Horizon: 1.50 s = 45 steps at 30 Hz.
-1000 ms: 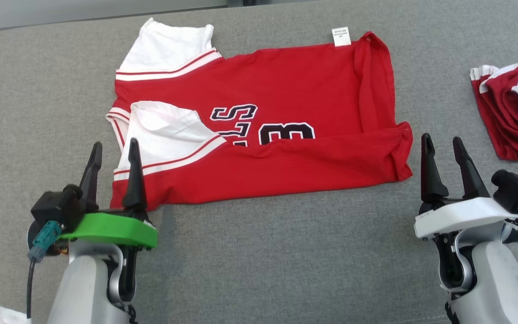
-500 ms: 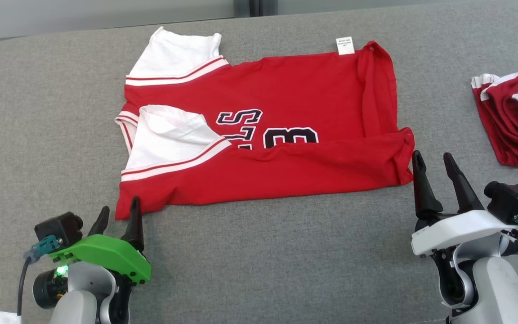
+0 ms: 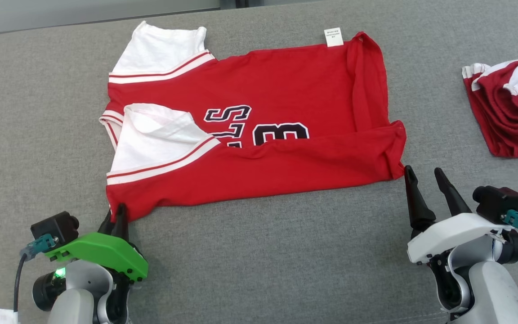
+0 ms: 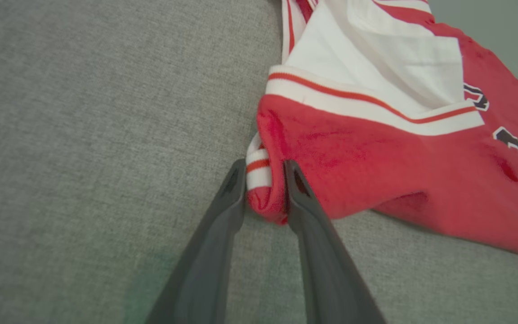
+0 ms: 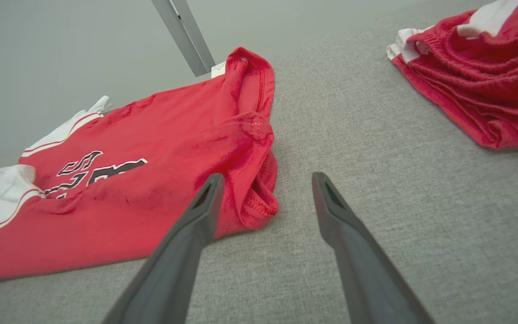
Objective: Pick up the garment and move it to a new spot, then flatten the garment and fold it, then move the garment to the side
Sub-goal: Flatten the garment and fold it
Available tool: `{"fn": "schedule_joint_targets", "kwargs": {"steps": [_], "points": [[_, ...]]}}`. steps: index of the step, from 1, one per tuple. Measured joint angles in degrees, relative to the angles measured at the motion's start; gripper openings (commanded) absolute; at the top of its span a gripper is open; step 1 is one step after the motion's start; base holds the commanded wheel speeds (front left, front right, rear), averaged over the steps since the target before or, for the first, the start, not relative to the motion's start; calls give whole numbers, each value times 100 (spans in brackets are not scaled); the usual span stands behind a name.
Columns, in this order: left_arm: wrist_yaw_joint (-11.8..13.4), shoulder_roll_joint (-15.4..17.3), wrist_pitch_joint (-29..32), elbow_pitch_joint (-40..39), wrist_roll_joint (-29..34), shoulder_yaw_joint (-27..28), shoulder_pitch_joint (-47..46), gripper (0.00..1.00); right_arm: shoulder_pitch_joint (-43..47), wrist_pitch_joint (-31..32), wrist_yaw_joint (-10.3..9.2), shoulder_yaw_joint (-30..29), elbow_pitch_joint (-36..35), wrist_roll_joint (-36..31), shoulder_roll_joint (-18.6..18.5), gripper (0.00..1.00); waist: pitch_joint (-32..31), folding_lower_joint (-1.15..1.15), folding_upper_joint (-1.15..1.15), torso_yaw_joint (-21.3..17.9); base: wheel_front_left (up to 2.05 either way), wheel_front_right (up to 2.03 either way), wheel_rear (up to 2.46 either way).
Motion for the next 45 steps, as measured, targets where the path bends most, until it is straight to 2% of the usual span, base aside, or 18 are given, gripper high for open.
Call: {"fn": "schedule_joint_targets", "kwargs": {"steps": [7, 12, 19, 20, 21, 22, 23, 26, 31, 40, 45], "points": [[-36, 4, -277, -383, 47, -29, -19, 0, -255, 125, 0, -51, 568, 45, 0, 100, -6, 0, 0, 127, 0, 0, 0], [-32, 14, -298, -664, 64, -82, -15, 0, -560, 137, 0, 144, 947, 59, 5, 100, 7, 0, 0, 213, 0, 0, 0], [7, 5, -257, -848, 63, -179, 24, 0, -883, 211, 0, -7, 1737, -392, 1, 100, -18, 0, 0, 311, 0, 0, 0], [8, 4, -268, -862, 62, -180, 37, 0, -912, 200, 0, -12, 1796, -388, 1, 74, -32, 0, 0, 319, 0, 0, 0], [8, 5, -275, -868, 60, -180, 44, 0, -921, 182, 0, -19, 1830, -379, 1, 38, -45, 0, 0, 323, 0, 0, 0], [9, 7, -290, -877, 60, -177, 54, 0, -925, 174, 0, -22, 1862, -359, 1, 8, -62, 0, 0, 325, 0, 0, 0], [9, 9, -307, -887, 60, -170, 67, 0, -925, 151, 0, -10, 1876, -301, 0, 0, -82, 0, 0, 324, 0, 0, 0], [11, 33, -325, -937, 59, -154, 99, 0, -915, 134, 0, 42, 1845, -155, 3, 0, -153, 0, 0, 315, 0, 0, 0], [5, 121, -314, -1223, 62, -183, 254, 0, -697, 163, 0, -23, 1356, -87, 7, 0, -311, 0, 0, 296, 0, 0, 0], [159, 296, 210, -2431, 168, -367, 1289, 0, 670, 992, 0, -301, -323, 5, 5, 0, -576, 0, 0, 288, 0, 0, 0], [272, 320, 460, -2594, 163, -437, 1736, 0, 1303, 1235, 0, -350, -900, 166, 5, 0, -560, 0, 0, 290, 0, 0, 0]]}}
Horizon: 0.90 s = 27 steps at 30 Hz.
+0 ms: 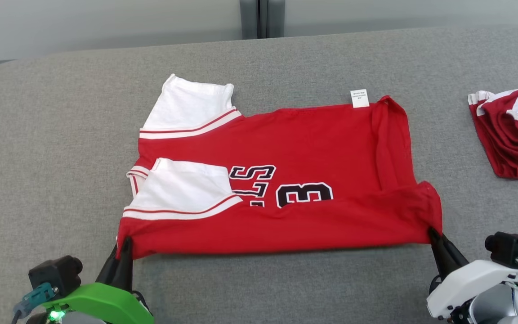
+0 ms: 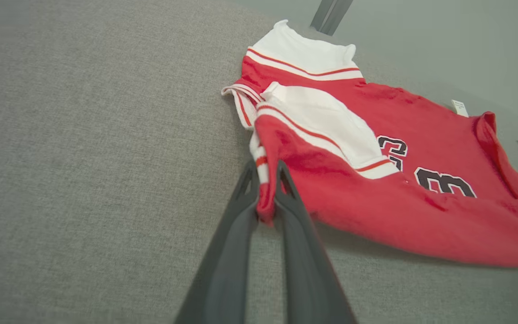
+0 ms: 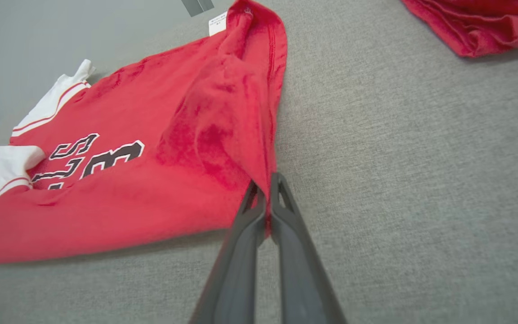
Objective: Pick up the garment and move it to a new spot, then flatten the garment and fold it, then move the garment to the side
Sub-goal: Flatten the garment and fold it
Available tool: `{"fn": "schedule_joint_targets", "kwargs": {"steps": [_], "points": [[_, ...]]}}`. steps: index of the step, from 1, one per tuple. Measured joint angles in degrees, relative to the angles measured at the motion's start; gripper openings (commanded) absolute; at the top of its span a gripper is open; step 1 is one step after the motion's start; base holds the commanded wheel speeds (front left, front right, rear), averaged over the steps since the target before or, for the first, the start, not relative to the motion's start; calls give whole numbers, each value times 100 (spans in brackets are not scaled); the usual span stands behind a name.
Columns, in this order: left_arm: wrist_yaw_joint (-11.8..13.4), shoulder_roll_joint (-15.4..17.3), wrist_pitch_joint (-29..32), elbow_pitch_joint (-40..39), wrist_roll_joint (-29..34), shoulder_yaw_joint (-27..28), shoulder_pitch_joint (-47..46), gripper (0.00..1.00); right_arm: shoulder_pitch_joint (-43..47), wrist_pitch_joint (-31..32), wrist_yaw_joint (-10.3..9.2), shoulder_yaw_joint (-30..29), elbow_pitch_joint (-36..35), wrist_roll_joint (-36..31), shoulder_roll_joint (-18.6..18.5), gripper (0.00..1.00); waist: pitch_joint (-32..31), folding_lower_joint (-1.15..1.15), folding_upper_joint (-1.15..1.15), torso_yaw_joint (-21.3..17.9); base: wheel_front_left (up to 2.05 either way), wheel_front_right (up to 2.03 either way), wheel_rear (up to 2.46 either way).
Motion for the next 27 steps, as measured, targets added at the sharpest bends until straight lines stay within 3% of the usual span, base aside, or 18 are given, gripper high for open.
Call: {"fn": "schedule_joint_targets", "kwargs": {"steps": [2, 3, 4, 5, 6, 7, 14, 21, 27], "points": [[76, 24, 47, 70, 34, -4, 91, 0, 134, 15, 0, -12, -56, 23, 1, 0, 23, 0, 0, -22, 0, 0, 0], [96, 12, 49, 123, 34, -11, 116, 13, 166, 3, 0, -20, -56, 57, 0, 24, 39, 0, 0, -32, 0, 0, 0], [99, -3, 65, 167, 14, -20, 127, 37, 178, 7, 0, -11, -48, 66, -2, 38, 51, 0, 0, -41, 0, 0, 0], [135, -22, 82, 219, 9, -26, 135, 69, 188, 7, 0, 19, -42, 81, -1, 49, 65, 0, 0, -55, 0, 0, 0], [153, -16, 107, 271, 10, -21, 142, 100, 190, -4, 0, 40, -44, 122, 0, 87, 81, 0, 0, -71, 0, 0, 0], [167, -1, 121, 318, 11, -7, 141, 100, 191, -26, 0, 52, -46, 145, 0, 100, 98, 0, 0, -84, 0, 0, 0], [110, 425, 138, 376, 168, 142, -448, 100, 103, -208, 0, -68, -136, 60, -1, 100, 333, 0, 0, -211, 0, 0, 0], [-432, 1090, 895, 732, 275, -45, -2304, 100, -518, -260, 0, -87, -517, -233, -4, 100, 707, 0, 0, -355, 0, 0, 0], [-742, 1588, 1678, 1499, 476, -259, -4330, 100, -1339, -215, 0, 342, -712, -379, -7, 100, 1217, 0, 0, -524, 0, 0, 0]]}}
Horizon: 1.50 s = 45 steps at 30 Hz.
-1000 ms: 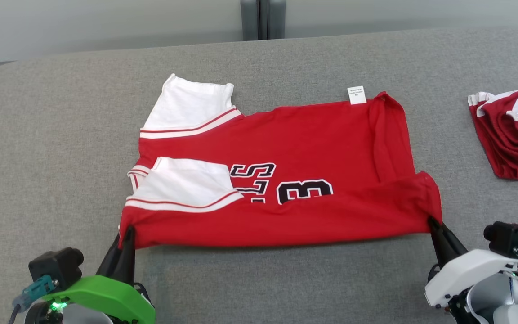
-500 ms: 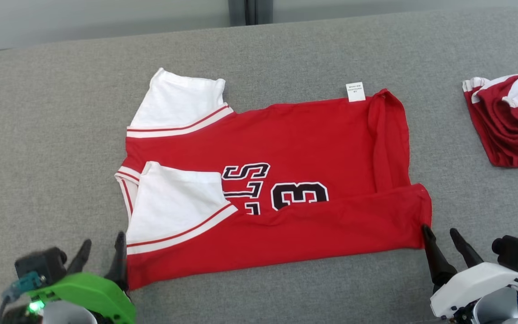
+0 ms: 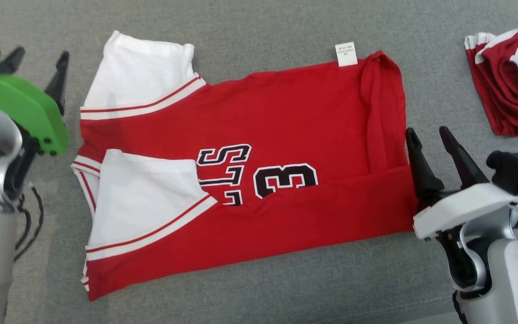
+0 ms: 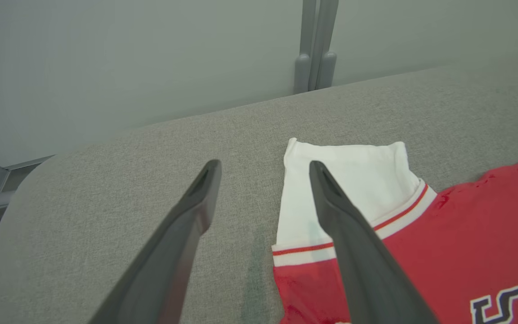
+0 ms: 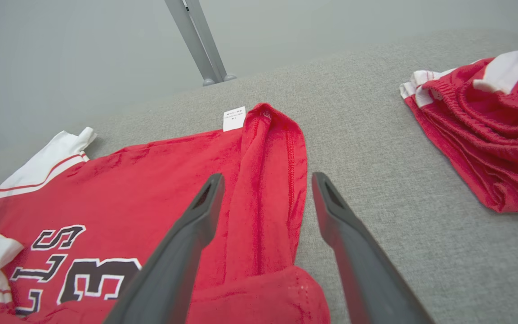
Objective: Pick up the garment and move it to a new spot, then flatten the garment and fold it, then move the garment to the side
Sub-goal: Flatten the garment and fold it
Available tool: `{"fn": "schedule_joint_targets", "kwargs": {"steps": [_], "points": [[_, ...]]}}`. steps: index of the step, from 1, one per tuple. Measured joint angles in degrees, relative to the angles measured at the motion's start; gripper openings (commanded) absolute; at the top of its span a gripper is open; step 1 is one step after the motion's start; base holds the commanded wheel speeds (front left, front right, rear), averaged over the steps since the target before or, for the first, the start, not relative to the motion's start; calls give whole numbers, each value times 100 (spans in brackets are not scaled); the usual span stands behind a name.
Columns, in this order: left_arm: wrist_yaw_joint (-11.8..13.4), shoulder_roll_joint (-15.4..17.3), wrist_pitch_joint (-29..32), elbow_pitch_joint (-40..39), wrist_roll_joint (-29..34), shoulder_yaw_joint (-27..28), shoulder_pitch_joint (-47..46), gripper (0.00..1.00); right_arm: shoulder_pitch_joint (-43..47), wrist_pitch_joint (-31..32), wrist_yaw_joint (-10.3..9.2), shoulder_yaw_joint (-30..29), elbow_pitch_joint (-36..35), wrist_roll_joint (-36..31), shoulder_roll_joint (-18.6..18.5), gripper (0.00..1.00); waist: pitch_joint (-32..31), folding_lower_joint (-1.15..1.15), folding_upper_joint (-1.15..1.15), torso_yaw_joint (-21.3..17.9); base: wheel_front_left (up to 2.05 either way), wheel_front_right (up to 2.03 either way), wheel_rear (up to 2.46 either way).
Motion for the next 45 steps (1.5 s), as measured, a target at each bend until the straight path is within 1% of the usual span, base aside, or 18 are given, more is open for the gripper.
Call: {"fn": "schedule_joint_targets", "kwargs": {"steps": [3, 6, 8, 13, 17, 24, 25, 26, 27, 28, 29, 32, 34, 36, 38, 41, 45], "points": [[-111, 108, 423, 372, 22, -145, -726, 100, -349, -36, 0, 230, 46, -10, -4, 100, 262, 0, 0, -119, 0, 0, 0], [-181, 246, 809, 689, 33, -260, -1238, 100, -688, -132, 0, 450, 176, -5, -2, 100, 509, 1, 0, -262, 0, 0, 0], [-224, 369, 1017, 875, 57, -316, -1475, 100, -850, -208, 0, 583, 285, 23, -3, 100, 647, 1, 0, -376, 0, 0, 0], [-259, 526, 1637, 1250, -23, -375, -1781, 100, -1110, -421, 0, 847, 542, 83, -4, 100, 929, 1, 0, -716, 0, 0, 0], [-144, 649, 1809, 1390, -55, -281, -1889, 100, -1211, -556, 0, 936, 686, 176, -2, 100, 1119, 1, 0, -958, 0, 0, 0], [-130, 688, 1971, 1318, -215, -233, -1900, 100, -1219, -662, 0, 847, 842, 169, -3, 100, 1354, 1, 0, -1195, 0, 0, 0], [-131, 692, 1975, 1293, -223, -244, -1901, 92, -1226, -662, 0, 827, 848, 160, -3, 100, 1363, 1, 0, -1195, 0, 0, 0], [-131, 701, 1979, 1273, -219, -270, -1901, 80, -1243, -662, 0, 813, 856, 144, -4, 100, 1365, 1, 0, -1187, 0, 0, 0], [-134, 701, 1983, 1260, -214, -292, -1901, 44, -1274, -662, 0, 811, 853, 119, -4, 100, 1360, 1, 0, -1172, 0, 0, 0], [-134, 694, 1983, 1256, -214, -308, -1898, 28, -1308, -661, 0, 817, 846, 108, -3, 100, 1354, 1, 0, -1155, 0, 0, 0], [-134, 682, 1990, 1252, -218, -315, -1894, 0, -1350, -657, 0, 831, 828, 79, -3, 100, 1344, 1, 0, -1131, 0, 0, 0], [-135, 628, 1946, 1236, -237, -339, -1887, 0, -1485, -539, 0, 855, 811, -114, 0, 100, 1312, 1, 0, -1051, 0, 0, 0], [-151, 577, 1815, 1204, -252, -359, -1887, 0, -1680, -398, 0, 859, 823, -301, -9, 100, 1275, 1, 0, -984, 0, 0, 0], [-175, 494, 1601, 1160, -268, -383, -1890, 0, -1926, -222, 0, 880, 909, -414, -93, 100, 1231, 1, 0, -913, 0, 0, 0], [-188, 359, 1319, 1116, -288, -412, -1897, 0, -2199, -29, 0, 878, 1085, -475, -221, 100, 1183, 1, 0, -824, 0, 0, 0], [-230, 54, 1011, 1065, -450, -465, -1904, 0, -2657, 258, 0, 881, 1495, -605, -472, 100, 1113, 1, 0, -631, 0, 0, 0], [-282, -125, 758, 957, -511, -604, -1903, 0, -3177, 544, 0, 1006, 2112, -751, -739, 100, 1049, 1, 0, -347, 0, 0, 0]]}}
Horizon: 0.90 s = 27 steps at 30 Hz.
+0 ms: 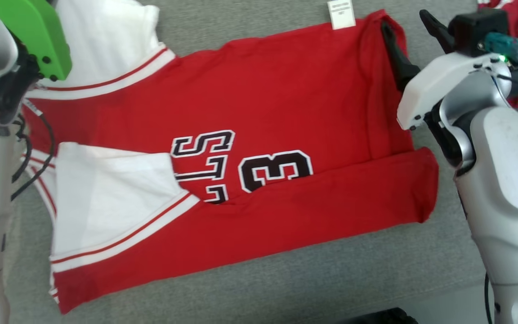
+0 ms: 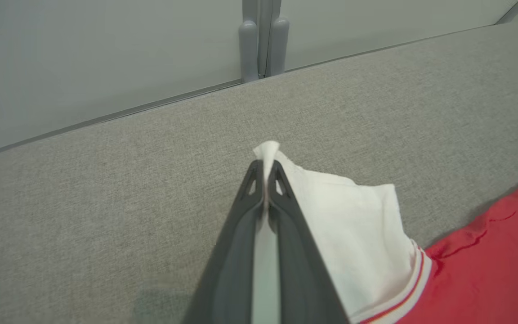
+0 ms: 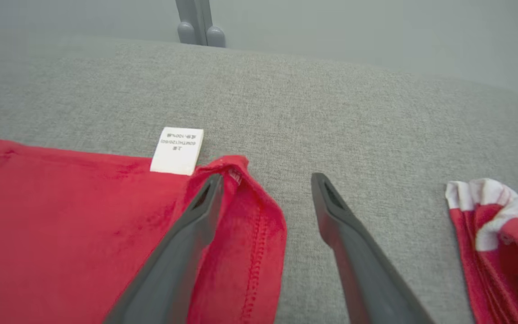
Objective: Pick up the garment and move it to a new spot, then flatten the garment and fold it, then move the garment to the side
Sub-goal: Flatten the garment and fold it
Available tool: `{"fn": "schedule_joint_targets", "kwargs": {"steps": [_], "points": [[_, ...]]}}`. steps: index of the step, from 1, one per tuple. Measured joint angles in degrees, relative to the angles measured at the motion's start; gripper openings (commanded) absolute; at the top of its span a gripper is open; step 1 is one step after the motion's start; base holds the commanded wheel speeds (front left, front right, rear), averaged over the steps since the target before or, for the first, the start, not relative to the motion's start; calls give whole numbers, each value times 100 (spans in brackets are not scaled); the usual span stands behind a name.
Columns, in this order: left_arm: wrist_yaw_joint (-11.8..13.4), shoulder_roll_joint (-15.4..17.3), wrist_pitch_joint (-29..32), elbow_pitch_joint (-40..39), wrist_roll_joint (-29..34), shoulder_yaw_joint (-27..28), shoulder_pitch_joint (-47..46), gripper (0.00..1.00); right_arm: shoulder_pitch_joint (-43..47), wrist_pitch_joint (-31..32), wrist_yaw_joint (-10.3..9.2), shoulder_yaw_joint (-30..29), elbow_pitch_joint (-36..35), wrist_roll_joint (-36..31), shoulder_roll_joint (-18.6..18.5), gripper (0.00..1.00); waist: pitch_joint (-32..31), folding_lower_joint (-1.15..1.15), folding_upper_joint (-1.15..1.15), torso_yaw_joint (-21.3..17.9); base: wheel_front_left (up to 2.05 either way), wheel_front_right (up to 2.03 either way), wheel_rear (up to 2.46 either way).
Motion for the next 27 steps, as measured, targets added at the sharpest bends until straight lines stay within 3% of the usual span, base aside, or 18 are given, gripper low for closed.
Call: {"fn": "schedule_joint_targets", "kwargs": {"steps": [6, 7, 8, 13, 15, 20, 27], "points": [[-54, -177, -334, -100, -144, -162, 119, 0, -415, 382, 0, 296, 766, -46, -281, 100, -92, 0, 0, 457, 0, 0, 0], [-54, -192, -392, -101, -171, -179, 159, 0, -428, 438, 0, 286, 849, -66, -323, 77, -114, 0, 0, 531, 0, 0, 0], [-56, -204, -434, -101, -188, -197, 188, 0, -449, 493, 0, 283, 904, -88, -361, 48, -138, 0, 0, 598, 0, 0, 0], [-82, -241, -568, -55, -269, -258, 294, 0, -480, 704, 0, 290, 964, -96, -475, 18, -321, 0, 0, 793, 0, 0, 0], [-91, -237, -609, -33, -278, -257, 309, 0, -458, 780, 0, 279, 909, -96, -519, 0, -396, 0, 0, 823, 0, 0, 0], [-57, -226, -844, 52, -282, -185, 314, 0, -417, 747, 0, 116, 726, -119, -555, 0, -520, 0, 0, 818, 0, 0, 0], [-3, -299, -1283, 175, -323, -68, 298, 0, -432, 186, 0, -13, 639, -69, -447, 0, -657, 0, 0, 751, 0, 0, 0]]}}
